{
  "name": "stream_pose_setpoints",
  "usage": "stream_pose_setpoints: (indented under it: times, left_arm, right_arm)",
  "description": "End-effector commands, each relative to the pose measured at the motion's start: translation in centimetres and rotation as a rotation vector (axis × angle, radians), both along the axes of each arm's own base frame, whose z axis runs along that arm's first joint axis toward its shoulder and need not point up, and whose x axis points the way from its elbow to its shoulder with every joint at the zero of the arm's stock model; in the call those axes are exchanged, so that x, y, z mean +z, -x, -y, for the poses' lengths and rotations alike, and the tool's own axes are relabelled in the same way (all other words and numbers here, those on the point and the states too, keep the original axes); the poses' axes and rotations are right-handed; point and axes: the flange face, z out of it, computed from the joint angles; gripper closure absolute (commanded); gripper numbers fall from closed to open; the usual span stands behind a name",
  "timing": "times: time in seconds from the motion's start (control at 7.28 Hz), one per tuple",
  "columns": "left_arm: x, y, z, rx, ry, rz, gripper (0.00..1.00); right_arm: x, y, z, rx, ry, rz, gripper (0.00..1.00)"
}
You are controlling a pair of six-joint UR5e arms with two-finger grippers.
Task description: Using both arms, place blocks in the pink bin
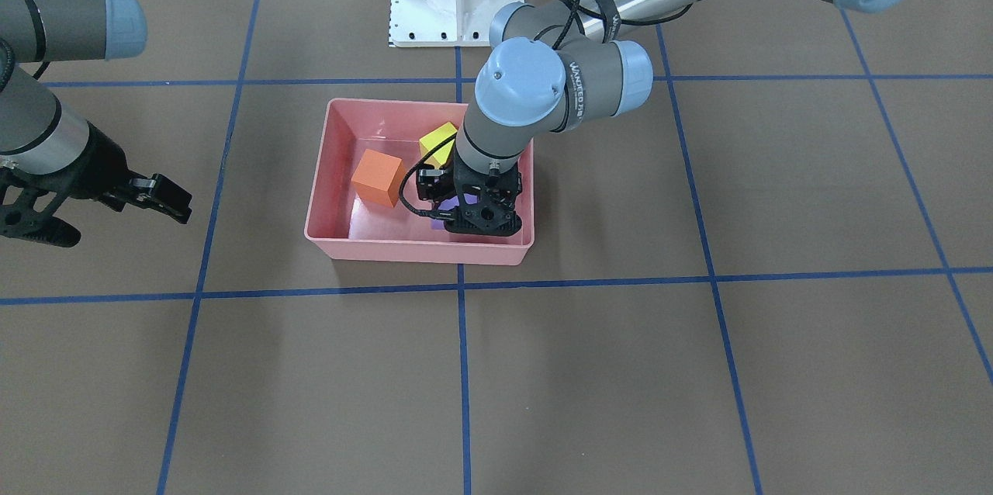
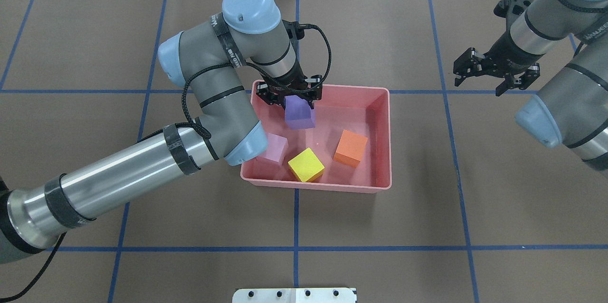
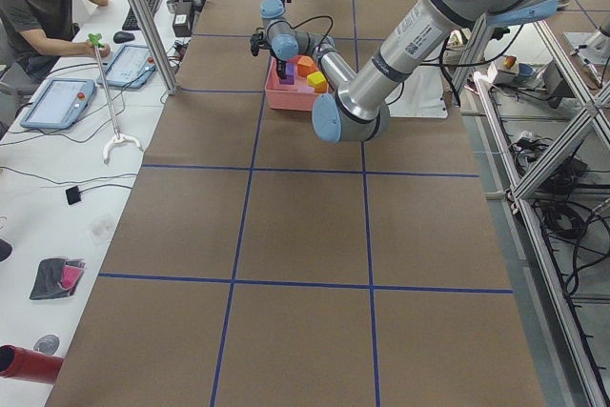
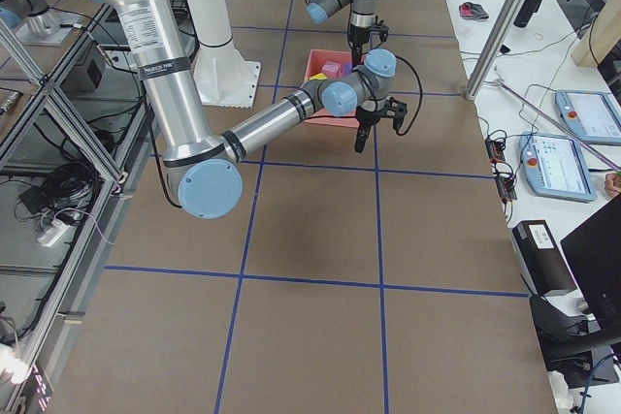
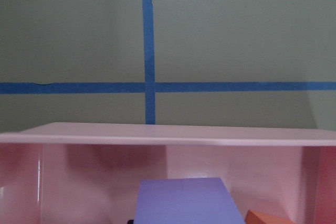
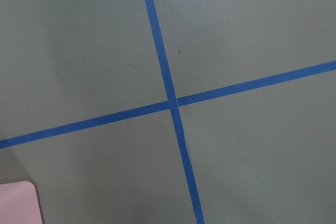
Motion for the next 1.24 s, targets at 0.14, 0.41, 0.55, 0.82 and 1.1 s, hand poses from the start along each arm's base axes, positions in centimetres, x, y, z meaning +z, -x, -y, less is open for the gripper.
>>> stream_pose_setpoints:
  times: [0.14, 0.41, 0.55, 0.82, 1.1]
  left_arm:
    - [-0.3, 0.0, -0.2, -0.003, -0.013, -0.004, 0.01]
    - [-2.7, 4.4, 0.7, -0.045, -0.037, -0.045, 0.01]
    - [-1.5, 9.0, 0.2, -0.069, -0.035, -0.018, 0.01]
    - [7.4, 19.6, -3.5, 0.028, -0.182, 0.098, 0.01]
    - [19.2, 31.8, -3.3, 0.095, -0.301, 0.231, 0.01]
  right_arm:
    - [0.0, 0.0, 0.0, 0.0, 0.0, 0.0, 0.0]
    - [0.1, -1.9, 0.7, 0.026, -0.004, 0.001, 0.0]
    - [-0.3, -3.8, 1.2, 0.039, -0.03, 0.008, 0.0]
    - [3.2, -8.5, 1.5, 0.019, -0.088, -0.033, 0.0]
    - [8.2, -14.3, 1.1, -0.036, -0.149, -0.076, 0.0]
